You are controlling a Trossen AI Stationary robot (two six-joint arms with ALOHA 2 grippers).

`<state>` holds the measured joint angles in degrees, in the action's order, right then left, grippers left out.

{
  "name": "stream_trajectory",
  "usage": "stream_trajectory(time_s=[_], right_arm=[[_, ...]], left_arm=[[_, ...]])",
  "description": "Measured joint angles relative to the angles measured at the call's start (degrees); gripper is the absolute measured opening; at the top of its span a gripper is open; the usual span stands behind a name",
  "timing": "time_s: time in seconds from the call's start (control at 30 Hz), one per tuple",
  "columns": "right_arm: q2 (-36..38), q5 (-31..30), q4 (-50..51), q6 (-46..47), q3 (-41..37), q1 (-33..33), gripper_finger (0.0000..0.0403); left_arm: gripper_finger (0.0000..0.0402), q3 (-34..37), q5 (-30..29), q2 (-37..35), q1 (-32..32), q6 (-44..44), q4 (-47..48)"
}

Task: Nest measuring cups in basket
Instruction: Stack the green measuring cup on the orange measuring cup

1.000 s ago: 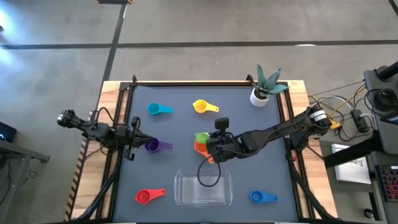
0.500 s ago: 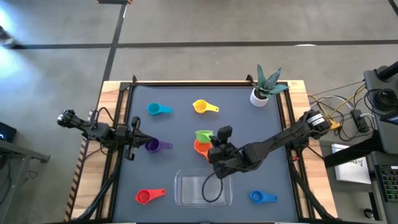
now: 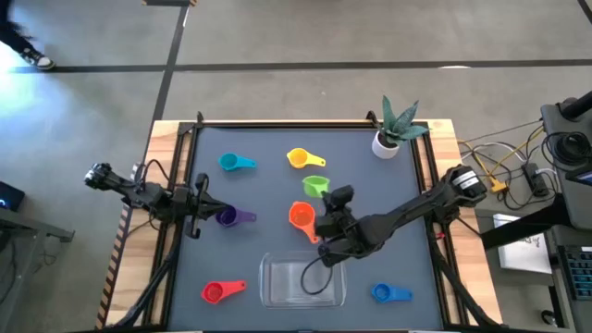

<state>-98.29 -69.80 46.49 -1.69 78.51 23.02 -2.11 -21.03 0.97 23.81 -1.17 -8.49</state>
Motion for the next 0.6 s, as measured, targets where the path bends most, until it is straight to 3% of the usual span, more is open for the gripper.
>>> stream_trajectory(time_s=[0.2,0.6], right_arm=[[0.4,2.2,23.2,23.0,-2.8,0.4,0.0008],[0.3,10.0,19.9,30.7,-16.4,1.4,0.0008]], left_arm=[[0.0,0.0,0.0,0.1,0.0,0.0,0.0],[0.0,0.0,0.0,0.1,0.0,0.0,0.0]])
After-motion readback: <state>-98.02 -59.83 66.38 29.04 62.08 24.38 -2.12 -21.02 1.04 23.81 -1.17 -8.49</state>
